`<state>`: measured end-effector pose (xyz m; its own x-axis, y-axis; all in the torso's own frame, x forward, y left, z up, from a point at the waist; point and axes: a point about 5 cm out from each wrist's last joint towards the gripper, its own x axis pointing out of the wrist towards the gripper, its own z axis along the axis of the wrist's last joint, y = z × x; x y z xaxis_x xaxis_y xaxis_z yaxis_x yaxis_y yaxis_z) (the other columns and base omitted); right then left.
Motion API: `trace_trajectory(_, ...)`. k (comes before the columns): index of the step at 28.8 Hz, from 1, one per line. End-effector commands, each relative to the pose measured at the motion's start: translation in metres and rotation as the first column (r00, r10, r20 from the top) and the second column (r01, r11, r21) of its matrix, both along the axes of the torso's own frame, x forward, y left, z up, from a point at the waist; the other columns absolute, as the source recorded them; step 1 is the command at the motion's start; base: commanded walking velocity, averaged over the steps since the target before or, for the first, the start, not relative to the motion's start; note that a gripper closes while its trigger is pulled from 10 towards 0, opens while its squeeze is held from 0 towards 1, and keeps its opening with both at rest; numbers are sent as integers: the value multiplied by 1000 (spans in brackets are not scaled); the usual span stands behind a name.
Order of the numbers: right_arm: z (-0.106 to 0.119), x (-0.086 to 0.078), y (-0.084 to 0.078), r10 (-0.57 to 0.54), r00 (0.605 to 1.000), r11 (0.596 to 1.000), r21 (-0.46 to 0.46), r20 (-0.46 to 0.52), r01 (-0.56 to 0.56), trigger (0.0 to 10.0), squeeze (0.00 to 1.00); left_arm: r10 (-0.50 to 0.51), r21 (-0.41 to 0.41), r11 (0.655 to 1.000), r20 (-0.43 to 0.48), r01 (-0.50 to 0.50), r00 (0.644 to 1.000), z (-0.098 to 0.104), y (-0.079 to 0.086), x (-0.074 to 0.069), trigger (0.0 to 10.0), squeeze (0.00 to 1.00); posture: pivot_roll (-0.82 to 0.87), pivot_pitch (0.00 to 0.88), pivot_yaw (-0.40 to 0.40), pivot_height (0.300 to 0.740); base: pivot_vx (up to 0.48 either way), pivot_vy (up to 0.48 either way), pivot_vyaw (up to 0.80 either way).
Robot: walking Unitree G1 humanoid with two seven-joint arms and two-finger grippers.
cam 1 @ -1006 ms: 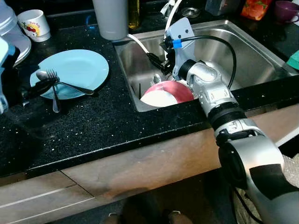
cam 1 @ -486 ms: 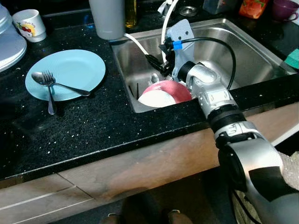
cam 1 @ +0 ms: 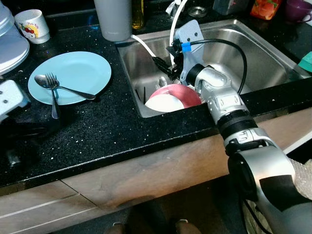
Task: Kitchen organization
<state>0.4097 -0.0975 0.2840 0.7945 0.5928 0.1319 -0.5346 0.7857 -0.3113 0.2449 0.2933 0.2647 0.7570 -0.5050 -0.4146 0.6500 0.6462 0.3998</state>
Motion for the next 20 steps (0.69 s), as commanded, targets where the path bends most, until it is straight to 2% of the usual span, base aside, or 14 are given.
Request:
trace_trajectory(1, -1, -1, -1, 0, 1000, 1000, 5, -4, 0, 10000, 0, -29, 0, 1000, 15, 29, 999, -2, -8, 2, 0, 0, 60, 158, 6, 740, 0, 0, 0)
trace_trajectory(3, -1, -1, -1, -1, 1000, 1000, 6, -2, 1, 10000, 0, -22, -11, 1000, 60, 23, 998, -1, -11, 6, 0, 0, 59, 158, 6, 740, 0, 0, 0)
trace_trajectory(4, 0, -1, -1, -2, 1000, 1000, 6, -1, 2, 10000, 0, -11, -15, 1000, 95, 12, 995, 0, -13, 10, 1098, 0, 58, 155, 7, 740, 0, 0, 0)
trace_trajectory(6, 0, -1, -1, -3, 1000, 1000, 7, 0, 3, 10000, 0, -2, -15, 1000, 145, 4, 989, 2, -16, 14, 1451, 0, 58, 155, 7, 740, 0, 0, 0)
trace_trajectory(7, 0, -1, -1, -4, 1000, 1000, 8, 1, 4, 10000, 0, 4, -19, 1000, 171, -1, 985, 2, -17, 17, 3333, 0, 58, 154, 6, 740, 0, 0, 0)
trace_trajectory(11, 1, -1, -2, -8, 1000, 1000, 10, 5, 8, 10000, 0, 24, -62, 998, 267, -8, 963, 7, -24, 27, 2941, 0, 58, 152, 6, 740, 0, 0, 0)
trace_trajectory(12, 1, -1, -2, -9, 1000, 1000, 12, 6, 9, 10000, 0, 37, -70, 997, 294, -17, 955, 9, -26, 30, 3922, 0, 59, 154, 6, 740, 0, 0, 0)
trace_trajectory(15, 2, -1, -2, -11, 1000, 1000, 12, 8, 11, 10000, 0, 48, -87, 996, 326, -20, 944, 12, -28, 33, 3843, 0, 57, 156, 8, 740, 0, 0, 0)
trace_trajectory(16, 2, -1, -3, -14, 1000, 1000, 13, 9, 14, 10000, 0, 62, -106, 994, 357, -26, 932, 14, -29, 36, 3098, 0, 57, 156, 7, 740, 0, 0, 0)
trace_trajectory(18, 2, -1, -4, -20, 1000, 1000, 15, 9, 20, 10000, 0, 96, -127, 991, 412, -47, 906, 20, -30, 41, 2431, 0, 58, 159, 8, 740, 0, 0, 0)
trace_trajectory(20, 2, -1, -5, -21, 1000, 1000, 15, 9, 21, 10000, 0, 106, -130, 990, 429, -55, 897, 22, -30, 42, 2667, 0, 58, 161, 8, 740, 0, 0, 0)
